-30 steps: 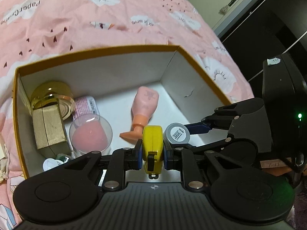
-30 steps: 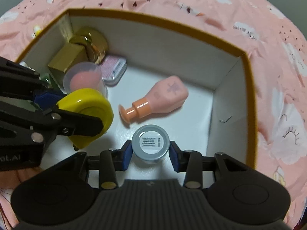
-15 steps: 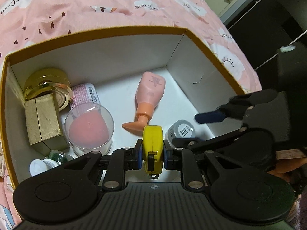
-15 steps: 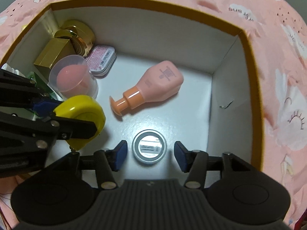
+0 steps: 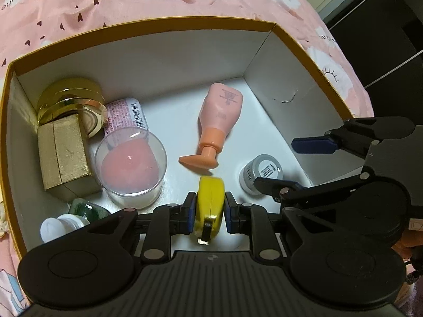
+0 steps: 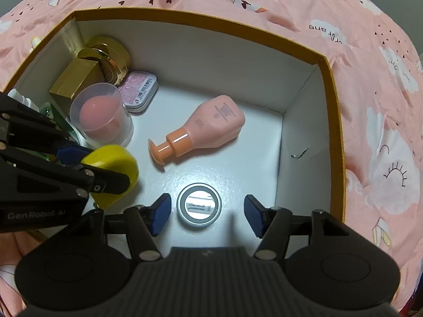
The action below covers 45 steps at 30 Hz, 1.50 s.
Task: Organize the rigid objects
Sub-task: 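Release the silver tin in the box with the right gripper while the left releases the tape measure, then move both grippers back to the remaining items on the bed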
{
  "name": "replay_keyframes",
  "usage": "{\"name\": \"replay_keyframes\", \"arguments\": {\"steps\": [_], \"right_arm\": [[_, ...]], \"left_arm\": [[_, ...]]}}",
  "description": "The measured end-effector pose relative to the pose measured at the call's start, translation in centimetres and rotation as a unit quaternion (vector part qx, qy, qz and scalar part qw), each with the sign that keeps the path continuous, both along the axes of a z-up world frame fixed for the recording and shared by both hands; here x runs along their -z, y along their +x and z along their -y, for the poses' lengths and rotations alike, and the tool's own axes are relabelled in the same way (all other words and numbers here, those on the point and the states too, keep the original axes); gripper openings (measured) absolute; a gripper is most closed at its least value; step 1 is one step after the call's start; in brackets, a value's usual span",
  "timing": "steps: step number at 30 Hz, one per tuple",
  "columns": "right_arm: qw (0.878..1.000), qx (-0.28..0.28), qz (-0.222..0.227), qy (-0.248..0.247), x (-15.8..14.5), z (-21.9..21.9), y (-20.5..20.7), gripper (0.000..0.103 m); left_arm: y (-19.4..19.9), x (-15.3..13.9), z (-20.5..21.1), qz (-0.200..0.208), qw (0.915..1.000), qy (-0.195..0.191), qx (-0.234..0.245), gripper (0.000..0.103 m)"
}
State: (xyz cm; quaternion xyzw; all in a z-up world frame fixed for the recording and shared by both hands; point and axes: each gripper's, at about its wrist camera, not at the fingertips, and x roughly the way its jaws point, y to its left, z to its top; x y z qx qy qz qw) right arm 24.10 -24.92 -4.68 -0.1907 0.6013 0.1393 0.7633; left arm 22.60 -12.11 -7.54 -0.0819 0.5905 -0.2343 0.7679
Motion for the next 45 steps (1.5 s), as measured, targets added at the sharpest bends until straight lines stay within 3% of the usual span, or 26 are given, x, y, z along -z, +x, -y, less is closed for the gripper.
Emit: {"name": "replay_keyframes", "arguments": {"steps": [4, 9, 14, 19, 21, 26, 33, 38, 40, 45], "right_arm": [[1.000, 0.002, 0.004, 0.000, -0.2, 0.0, 0.0, 0.063], [1.000, 0.000, 0.011, -0.004, -0.5, -0.1, -0.3, 0.064], [1.000, 0.000, 0.024, -0.010, -1.1, -0.1, -0.6, 0.072], [0.999, 0.005, 0.040, -0.008, -2.1, 0.2, -0.8, 0.075], [0.999, 0.007, 0.050, -0.007, -2.6, 0.1, -0.9, 0.080], [0.997, 0.000, 0.076, -0.008, -3.8, -0.6, -1.6, 0.081], [0.990, -0.005, 0.141, 0.014, -6.0, -2.3, -2.9, 0.081], [0.982, -0.016, 0.184, 0.048, -7.9, -4.0, -4.3, 0.084], [0.977, -0.035, 0.206, 0.046, -8.4, -5.1, -5.0, 0.085], [0.967, -0.052, 0.237, 0.071, -9.4, -7.9, -5.7, 0.086]], "left_arm": [[-0.1, -0.1, -0.2, 0.002, 1.0000, -0.003, -0.006, 0.024], [-0.5, -0.6, -0.6, 0.018, 0.9998, 0.002, -0.011, 0.037], [-1.1, -1.3, -1.1, 0.034, 0.9992, -0.005, -0.020, 0.046], [-2.2, -3.2, -1.6, 0.083, 0.9962, -0.009, -0.026, 0.054], [-2.7, -4.1, -1.8, 0.104, 0.9941, -0.008, -0.029, 0.054], [-3.6, -6.0, -2.8, 0.142, 0.9888, -0.013, -0.045, 0.054], [-5.3, -8.7, -4.8, 0.225, 0.9715, -0.005, -0.074, 0.054], [-6.5, -9.9, -6.4, 0.294, 0.9496, 0.021, -0.106, 0.055], [-6.9, -10.3, -7.4, 0.314, 0.9409, 0.032, -0.123, 0.060], [-7.8, -11.0, -10.1, 0.341, 0.9250, 0.054, -0.159, 0.062]]}}
